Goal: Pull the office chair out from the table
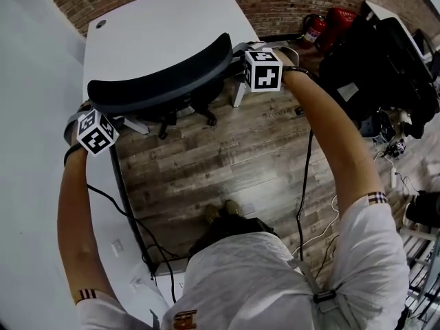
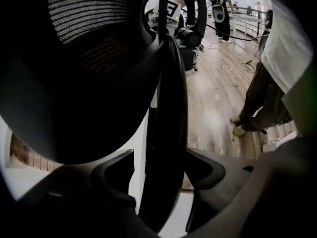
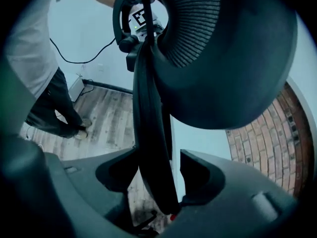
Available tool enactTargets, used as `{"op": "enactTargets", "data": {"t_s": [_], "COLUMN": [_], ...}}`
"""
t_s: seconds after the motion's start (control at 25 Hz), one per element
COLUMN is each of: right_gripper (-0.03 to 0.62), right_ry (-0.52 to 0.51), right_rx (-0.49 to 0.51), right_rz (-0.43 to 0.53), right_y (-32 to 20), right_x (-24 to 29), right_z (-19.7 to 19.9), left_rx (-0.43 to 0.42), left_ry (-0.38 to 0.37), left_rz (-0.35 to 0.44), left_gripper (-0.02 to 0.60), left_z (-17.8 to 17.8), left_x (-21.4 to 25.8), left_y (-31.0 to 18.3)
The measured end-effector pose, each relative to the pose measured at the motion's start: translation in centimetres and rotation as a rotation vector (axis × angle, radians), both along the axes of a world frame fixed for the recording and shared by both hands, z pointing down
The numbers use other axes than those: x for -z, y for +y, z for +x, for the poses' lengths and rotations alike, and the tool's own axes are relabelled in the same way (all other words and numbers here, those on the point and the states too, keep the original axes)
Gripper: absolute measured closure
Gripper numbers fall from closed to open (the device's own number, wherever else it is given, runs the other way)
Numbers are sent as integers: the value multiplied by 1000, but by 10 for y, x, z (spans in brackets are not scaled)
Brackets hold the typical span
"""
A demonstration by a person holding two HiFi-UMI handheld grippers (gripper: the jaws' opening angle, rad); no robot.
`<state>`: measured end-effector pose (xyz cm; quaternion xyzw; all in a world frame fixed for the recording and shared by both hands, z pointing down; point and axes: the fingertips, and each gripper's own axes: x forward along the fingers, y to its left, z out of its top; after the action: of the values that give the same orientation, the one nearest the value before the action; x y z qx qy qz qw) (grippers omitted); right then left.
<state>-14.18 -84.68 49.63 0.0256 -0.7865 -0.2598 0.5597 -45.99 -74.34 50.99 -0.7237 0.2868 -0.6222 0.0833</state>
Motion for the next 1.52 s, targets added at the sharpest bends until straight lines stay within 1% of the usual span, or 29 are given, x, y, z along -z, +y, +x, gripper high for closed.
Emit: {"op": "enactTargets", "data": {"t_s": [0.08,0.16,0.28,0.32,0.36,0.4,0.52,0.6,0.72,1.0,1.2,1.52], "right_gripper": [333,335,350,362,387,430,459,482,494,498,500,498], "right_ry": [14,19,35,44,53,61,70,74,76,73,70,72], "right_rx": [8,18,50,65,80,94,118,132,145,122,118,96], "right_rz": [-13,-20,-21,-21,-18,-11,26,51,66,69,67,64], "right_y": [-1,-2,-1,0,1,1,2,4,7,19,43,73], "right_x": [-7,-11,-16,-18,-19,-21,-23,-25,-27,-28,-28,-28], "right_z": [-2,-6,-13,-15,-16,-17,-16,-17,-16,-15,-18,1], "left_rx": [-13,-12,-29,-38,-43,-46,-55,-73,-89,-64,-72,-74], "left_ry": [-10,-11,-26,-32,-36,-39,-51,-74,-93,-85,-79,-74], "left_rz": [-17,-26,-10,-2,3,5,-6,-17,-39,-41,-39,-34], "left_gripper": [281,306,348,354,360,368,401,434,475,486,489,489], "left_z": [1,-1,-1,1,1,1,-1,-3,-2,-3,-5,14], "left_x": [-6,-12,-6,-3,-2,-2,-7,-9,-10,-11,-9,-10], "left_y": [-2,-3,-6,-7,-8,-8,-4,0,6,17,35,67]}}
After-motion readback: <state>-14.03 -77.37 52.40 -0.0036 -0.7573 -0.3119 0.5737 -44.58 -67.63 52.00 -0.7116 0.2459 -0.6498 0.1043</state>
